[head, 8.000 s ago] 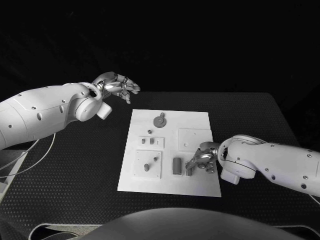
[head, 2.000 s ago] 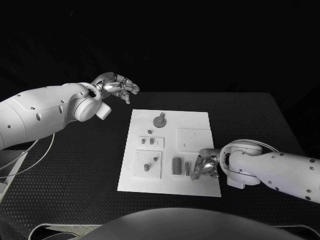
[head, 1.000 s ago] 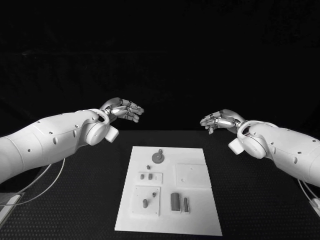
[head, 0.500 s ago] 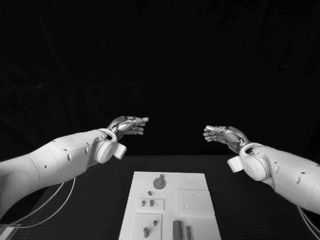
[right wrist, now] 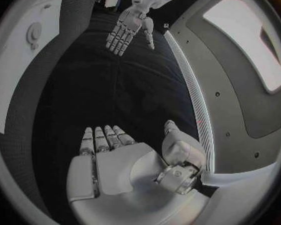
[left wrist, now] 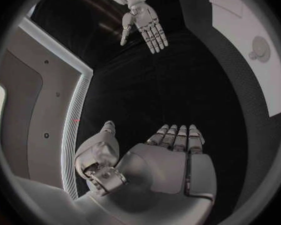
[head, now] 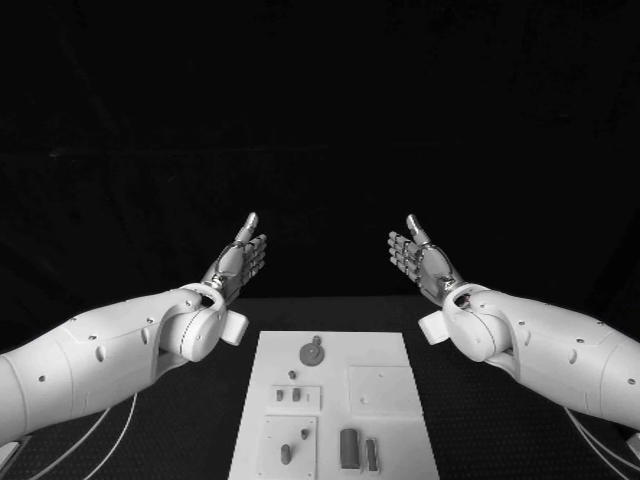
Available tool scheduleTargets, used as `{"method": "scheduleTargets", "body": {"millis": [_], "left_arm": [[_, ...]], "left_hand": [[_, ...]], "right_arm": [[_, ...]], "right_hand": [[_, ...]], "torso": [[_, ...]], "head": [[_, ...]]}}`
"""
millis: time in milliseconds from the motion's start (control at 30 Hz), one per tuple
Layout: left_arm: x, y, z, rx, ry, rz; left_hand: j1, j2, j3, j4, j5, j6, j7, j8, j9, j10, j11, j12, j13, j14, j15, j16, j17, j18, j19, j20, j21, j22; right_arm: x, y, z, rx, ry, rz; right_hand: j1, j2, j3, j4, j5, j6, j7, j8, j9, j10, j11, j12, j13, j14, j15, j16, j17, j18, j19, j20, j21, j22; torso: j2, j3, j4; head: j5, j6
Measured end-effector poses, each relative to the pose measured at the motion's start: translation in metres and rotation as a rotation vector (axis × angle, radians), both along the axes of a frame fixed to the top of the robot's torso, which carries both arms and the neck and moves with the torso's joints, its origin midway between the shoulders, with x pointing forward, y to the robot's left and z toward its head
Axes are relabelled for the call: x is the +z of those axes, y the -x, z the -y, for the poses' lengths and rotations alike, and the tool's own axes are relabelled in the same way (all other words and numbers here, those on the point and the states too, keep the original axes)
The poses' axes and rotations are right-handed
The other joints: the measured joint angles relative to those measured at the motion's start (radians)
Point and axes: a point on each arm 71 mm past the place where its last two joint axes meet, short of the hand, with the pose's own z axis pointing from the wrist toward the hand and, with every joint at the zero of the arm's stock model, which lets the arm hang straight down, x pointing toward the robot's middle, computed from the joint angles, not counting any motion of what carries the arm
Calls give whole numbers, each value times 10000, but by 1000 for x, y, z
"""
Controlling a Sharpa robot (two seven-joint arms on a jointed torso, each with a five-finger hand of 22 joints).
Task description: Assemble the parts on the task board
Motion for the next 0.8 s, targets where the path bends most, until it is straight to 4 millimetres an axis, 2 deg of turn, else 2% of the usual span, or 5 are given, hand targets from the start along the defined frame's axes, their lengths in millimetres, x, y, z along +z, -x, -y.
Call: {"method": "scheduleTargets", "body": {"millis": [100, 267, 533, 800], "left_arm": [[-5, 20, 15, 216, 531, -10], [-5, 47, 32, 805, 1226, 71], [-4, 70, 38, 1913, 1589, 199], [-3, 72, 35, 2519, 1550, 330]], "left_hand": [[-437, 76, -240, 65, -41, -290, -74, -142, -214, -378, -54, -5, -72, -308, -87, -130, -256, 1, -378, -51, -37, -354], [-544, 114, -307, 81, -51, -367, -90, -189, -286, -474, -85, -5, -96, -406, -122, -160, -353, 2, -488, -66, -38, -483], [-544, 115, -307, 80, -52, -367, -90, -189, -294, -473, -85, -5, -101, -407, -122, -161, -354, 2, -488, -66, -38, -487], [-544, 115, -306, 80, -52, -366, -90, -189, -293, -473, -85, -5, -100, -406, -122, -160, -353, 2, -487, -66, -38, -486]], "right_arm": [[1, 15, -9, -245, -377, 14], [6, 41, -19, -894, -957, -17], [12, 75, -28, -2143, -1476, -202], [13, 84, -26, -3098, -1496, -257]], "right_hand": [[-175, -20, -144, 77, 0, -185, -66, 0, -197, -211, -71, 0, -100, -166, -64, -105, -128, -1, -61, -58, -65, -429], [-481, 10, -324, 185, 0, -459, -142, -41, -465, -549, -123, -89, -237, -410, -124, -280, -284, -1, -255, -114, -164, -1014], [-480, 10, -323, 185, 0, -459, -142, -41, -488, -549, -123, -89, -256, -411, -124, -280, -307, 0, -255, -114, -164, -1057], [-480, 11, -323, 185, 0, -459, -142, -41, -488, -549, -123, -88, -257, -410, -124, -280, -309, 1, -254, -114, -164, -1059]], "torso": [[72, -19, 87], [121, -33, 153], [138, -36, 174], [142, -37, 177]], "head": [[-96, -21], [-144, -29], [-151, -30], [-151, -30]]}}
